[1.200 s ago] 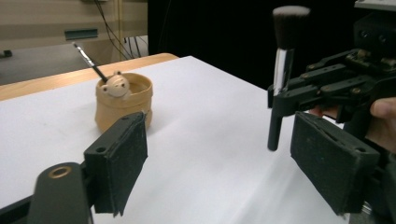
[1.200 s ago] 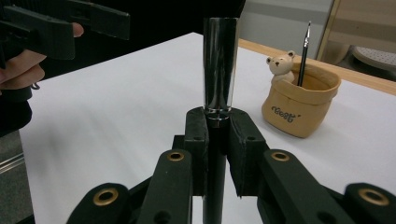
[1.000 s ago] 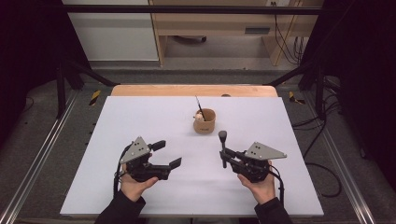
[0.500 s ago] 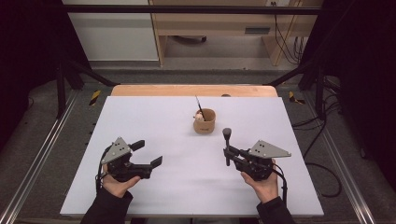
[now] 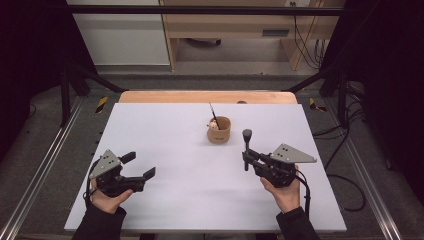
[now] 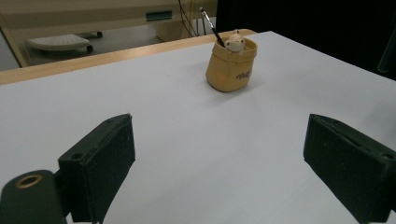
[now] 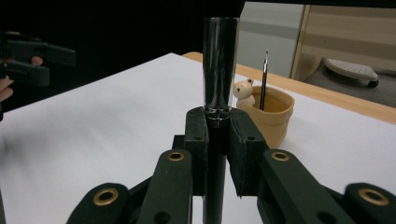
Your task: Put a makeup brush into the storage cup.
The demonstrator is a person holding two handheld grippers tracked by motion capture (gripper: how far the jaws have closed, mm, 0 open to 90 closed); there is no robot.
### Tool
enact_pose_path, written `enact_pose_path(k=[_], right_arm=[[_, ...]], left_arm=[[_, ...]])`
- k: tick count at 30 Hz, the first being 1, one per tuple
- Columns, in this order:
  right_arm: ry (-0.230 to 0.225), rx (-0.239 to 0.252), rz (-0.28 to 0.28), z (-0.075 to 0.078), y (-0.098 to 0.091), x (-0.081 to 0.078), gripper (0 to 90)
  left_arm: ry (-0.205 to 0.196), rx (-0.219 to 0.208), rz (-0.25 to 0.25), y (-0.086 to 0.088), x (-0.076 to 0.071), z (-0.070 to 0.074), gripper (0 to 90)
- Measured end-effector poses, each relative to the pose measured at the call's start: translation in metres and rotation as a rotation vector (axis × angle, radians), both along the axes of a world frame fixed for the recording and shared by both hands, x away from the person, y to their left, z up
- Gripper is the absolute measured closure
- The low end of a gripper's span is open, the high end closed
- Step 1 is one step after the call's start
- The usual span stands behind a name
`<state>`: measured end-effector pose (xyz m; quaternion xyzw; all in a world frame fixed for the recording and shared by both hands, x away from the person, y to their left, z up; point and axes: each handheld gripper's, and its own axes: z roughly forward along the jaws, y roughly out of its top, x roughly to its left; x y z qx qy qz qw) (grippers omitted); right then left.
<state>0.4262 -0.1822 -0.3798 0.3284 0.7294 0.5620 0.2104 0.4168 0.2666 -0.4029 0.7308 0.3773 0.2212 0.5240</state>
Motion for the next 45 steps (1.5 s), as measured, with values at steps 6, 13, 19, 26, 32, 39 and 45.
enact_pose_path(k=[6, 13, 19, 26, 32, 39, 45], right_arm=[[-0.011, 0.017, -0.021, 0.008, 0.003, 0.007, 79.3], [-0.020, 0.047, -0.054, 0.017, 0.006, 0.018, 79.3], [-0.020, 0.061, -0.072, 0.025, 0.013, 0.031, 79.3], [-0.015, 0.063, -0.098, 0.031, 0.026, 0.051, 79.3], [-0.011, 0.071, -0.126, 0.032, 0.034, 0.065, 79.3], [-0.003, 0.085, -0.158, 0.035, 0.040, 0.083, 79.3], [0.005, 0.094, -0.180, 0.037, 0.045, 0.098, 79.3]], left_arm=[[-0.006, 0.004, 0.031, 0.008, 0.000, -0.003, 8.4], [-0.011, 0.012, 0.034, 0.014, 0.001, -0.006, 8.2], [-0.020, 0.013, 0.034, 0.019, 0.003, -0.007, 8.2], [-0.021, 0.008, 0.044, 0.021, 0.005, -0.008, 8.5], [-0.021, 0.012, 0.043, 0.022, 0.005, -0.008, 8.7], [-0.019, 0.017, 0.043, 0.021, 0.006, -0.010, 8.7], [-0.023, 0.019, 0.043, 0.021, 0.007, -0.012, 8.8]])
